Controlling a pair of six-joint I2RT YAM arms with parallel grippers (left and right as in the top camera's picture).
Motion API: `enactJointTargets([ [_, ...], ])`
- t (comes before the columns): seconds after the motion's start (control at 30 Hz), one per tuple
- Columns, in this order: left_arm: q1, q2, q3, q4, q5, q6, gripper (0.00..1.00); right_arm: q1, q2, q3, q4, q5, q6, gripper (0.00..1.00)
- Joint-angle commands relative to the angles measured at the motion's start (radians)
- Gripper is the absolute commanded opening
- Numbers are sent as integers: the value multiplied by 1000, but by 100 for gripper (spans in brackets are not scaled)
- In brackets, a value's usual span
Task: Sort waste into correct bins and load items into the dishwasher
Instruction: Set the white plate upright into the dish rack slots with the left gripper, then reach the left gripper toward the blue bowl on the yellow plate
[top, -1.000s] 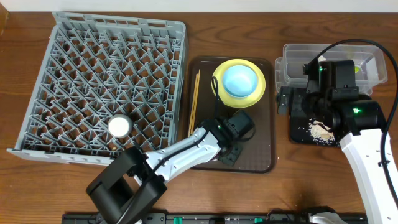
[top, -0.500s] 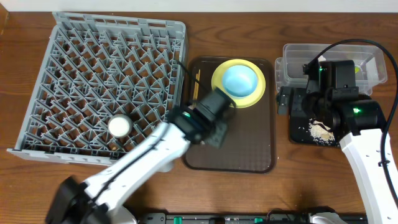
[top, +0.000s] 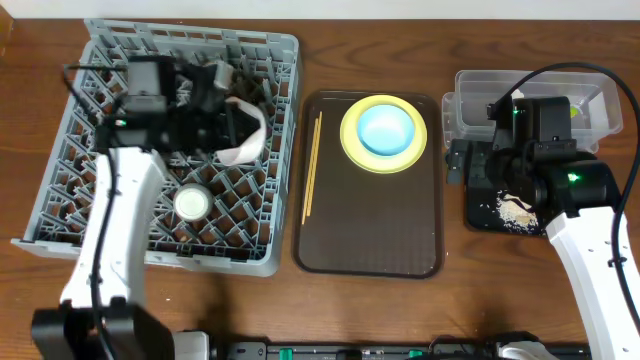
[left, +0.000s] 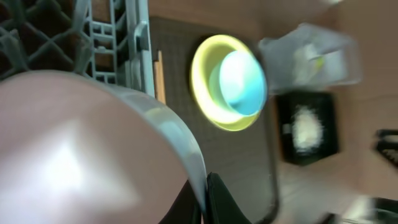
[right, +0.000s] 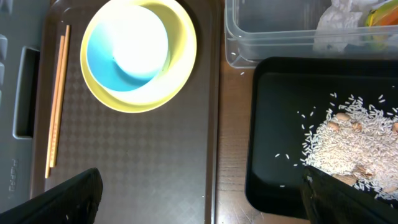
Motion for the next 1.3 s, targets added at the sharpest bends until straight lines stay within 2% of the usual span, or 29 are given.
enactJointTargets([
  [0.0,124,85,3,14,412,89,6,-11,3,1,-1,10,6,99],
  [0.23,251,246,3,41,605,87,6,-11,3,1,-8,10,6,99],
  [0.53,359,311,3,62,611,87,6,-11,3,1,-9,10,6,99],
  [0.87,369,316,1,49,605,75,6,-11,3,1,-9,10,6,99],
  [0.93,369,316,1,29,605,30,6,-11,3,1,-9,10,6,99],
  [1.03,369,316,1,24,606,-102,6,-11,3,1,-9,10,6,99],
  [1.17,374,316,1,24,606,-190,6,-11,3,1,-10,10,6,99],
  [1.27,397,316,1,24,544,-293,6,-11,3,1,-16,10,6,99],
])
